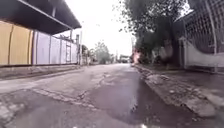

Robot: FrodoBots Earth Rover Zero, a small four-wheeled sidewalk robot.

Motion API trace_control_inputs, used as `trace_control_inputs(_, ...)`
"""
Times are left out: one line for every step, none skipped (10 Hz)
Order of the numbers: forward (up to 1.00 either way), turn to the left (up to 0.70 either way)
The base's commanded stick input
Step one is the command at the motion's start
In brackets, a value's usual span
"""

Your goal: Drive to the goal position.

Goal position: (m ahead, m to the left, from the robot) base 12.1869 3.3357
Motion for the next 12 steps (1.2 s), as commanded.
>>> trace_control_inputs(0.70, 0.00)
trace_control_inputs(0.70, 0.00)
trace_control_inputs(0.70, 0.00)
trace_control_inputs(0.70, 0.00)
trace_control_inputs(0.70, 0.00)
trace_control_inputs(0.70, 0.00)
trace_control_inputs(0.70, 0.00)
trace_control_inputs(0.70, 0.00)
trace_control_inputs(0.70, 0.00)
trace_control_inputs(0.70, -0.10)
trace_control_inputs(0.70, -0.23)
trace_control_inputs(0.70, -0.25)
